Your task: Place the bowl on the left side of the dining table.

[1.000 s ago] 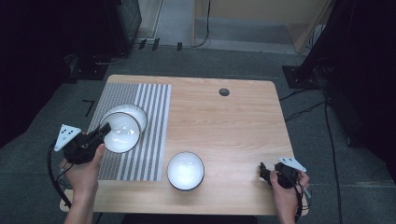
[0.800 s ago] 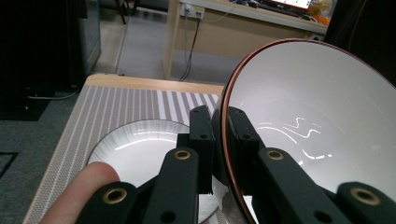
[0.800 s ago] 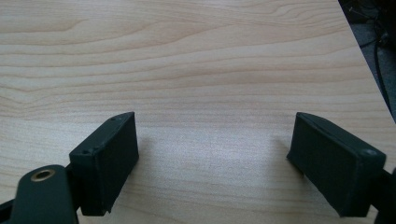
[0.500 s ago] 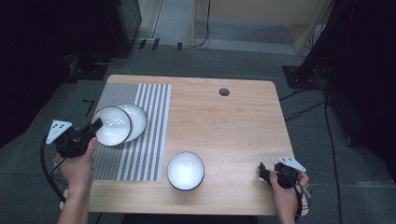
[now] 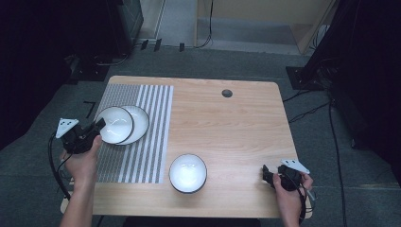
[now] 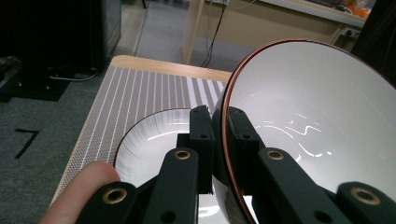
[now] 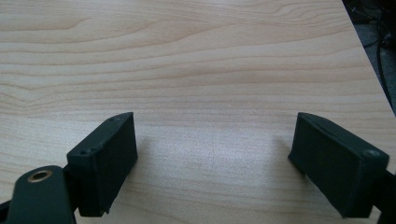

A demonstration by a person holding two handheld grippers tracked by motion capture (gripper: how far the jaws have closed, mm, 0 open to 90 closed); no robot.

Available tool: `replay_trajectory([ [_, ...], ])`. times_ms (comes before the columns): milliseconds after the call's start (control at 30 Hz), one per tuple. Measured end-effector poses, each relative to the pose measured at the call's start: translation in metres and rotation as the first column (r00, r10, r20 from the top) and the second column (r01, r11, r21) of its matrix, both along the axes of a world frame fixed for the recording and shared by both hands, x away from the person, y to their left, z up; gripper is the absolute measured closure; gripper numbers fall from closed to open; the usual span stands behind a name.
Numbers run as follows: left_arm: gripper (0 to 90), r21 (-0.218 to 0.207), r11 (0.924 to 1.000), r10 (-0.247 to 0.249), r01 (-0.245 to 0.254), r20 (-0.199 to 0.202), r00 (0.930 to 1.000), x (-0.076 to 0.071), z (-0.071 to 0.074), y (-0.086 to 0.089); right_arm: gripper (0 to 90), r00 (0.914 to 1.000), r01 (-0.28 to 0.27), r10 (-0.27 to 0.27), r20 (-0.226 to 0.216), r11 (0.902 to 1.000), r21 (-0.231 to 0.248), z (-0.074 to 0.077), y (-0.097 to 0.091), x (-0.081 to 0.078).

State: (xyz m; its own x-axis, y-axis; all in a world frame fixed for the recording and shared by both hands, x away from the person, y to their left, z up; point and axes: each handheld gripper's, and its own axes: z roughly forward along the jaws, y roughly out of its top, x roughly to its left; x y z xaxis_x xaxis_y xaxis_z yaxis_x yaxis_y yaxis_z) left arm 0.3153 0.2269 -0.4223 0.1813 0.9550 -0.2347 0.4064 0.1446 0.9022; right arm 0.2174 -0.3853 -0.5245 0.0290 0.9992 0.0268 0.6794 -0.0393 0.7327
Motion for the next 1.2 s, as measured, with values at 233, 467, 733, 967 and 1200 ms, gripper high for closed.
replay_trajectory([
  [233, 82.9, -0.002, 0.9998, 0.02, -0.02, -0.04, 0.999, 0.018, -0.018, -0.003, 11.8, 1.0, -0.006, 0.006, -0.001, 1.0, 0.002, 0.0, 0.0, 0.0],
  [467, 83.0, -0.013, 0.9994, 0.031, -0.032, -0.052, 0.9982, 0.029, -0.024, -0.005, 7.6, 0.9998, -0.018, 0.018, -0.012, 0.9998, 0.001, -0.001, 0.0, 0.001],
  [733, 83.0, -0.006, 0.9984, 0.056, -0.057, -0.079, 0.9953, 0.04, -0.033, -0.004, 5.7, 0.9996, -0.021, 0.021, -0.017, 0.9998, 0.0, -0.001, 0.0, 0.002],
  [967, 83.0, -0.014, 0.9969, 0.076, -0.077, -0.098, 0.9923, 0.047, -0.038, -0.003, 5.1, 0.9996, -0.022, 0.022, -0.019, 0.9998, 0.001, -0.001, 0.001, 0.002],
  [1200, 82.9, 0.003, 0.9958, 0.091, -0.092, -0.132, 0.9871, 0.054, -0.045, -0.002, 4.9, 0.9995, -0.024, 0.024, -0.019, 0.9997, -0.001, -0.001, 0.001, 0.002],
])
